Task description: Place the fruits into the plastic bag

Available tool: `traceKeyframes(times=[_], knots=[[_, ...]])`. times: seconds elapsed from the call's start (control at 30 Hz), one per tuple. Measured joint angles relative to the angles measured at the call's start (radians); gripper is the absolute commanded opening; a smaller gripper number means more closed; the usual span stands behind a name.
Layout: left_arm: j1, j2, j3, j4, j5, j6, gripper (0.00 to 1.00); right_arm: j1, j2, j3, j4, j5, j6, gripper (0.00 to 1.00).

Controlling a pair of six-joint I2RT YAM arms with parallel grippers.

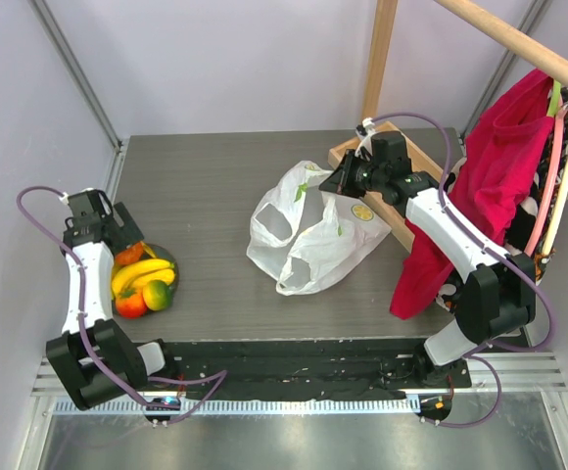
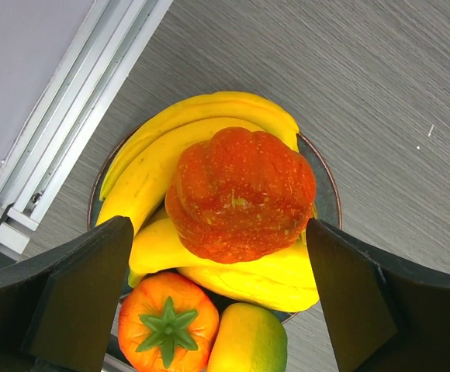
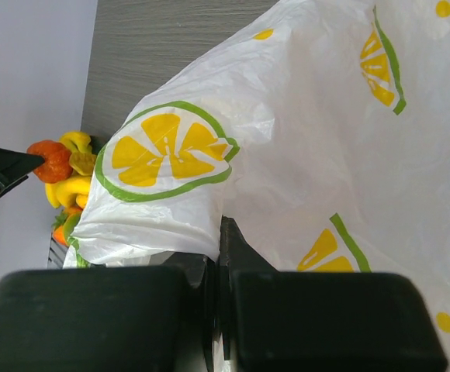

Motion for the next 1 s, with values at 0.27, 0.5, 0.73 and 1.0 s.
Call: traceKeyframes(times=[0.27,0.5,0.73,1.0], knots=[[0.000,0.066,0.024,0.002,0.021,0.002,0.94,-0.002,0.000,0.000,0.023,-0.025,0.005,0.01],[0.000,0.108,0.036,0.004,0.030,0.008,0.73,-0.002,0.000,0.000,0.027,-0.040,0.012,0.01],[0.000,0.115,0.043,-0.002,0.034,0.024,0.47,-0.002,0.000,0.000,0.032,-0.050,0.015,0.01],[0.000,-0.007,0.043,-0.003,0.052,0.024,0.34,-0.002,0.000,0.000,0.032,-0.050,0.016,0.01]])
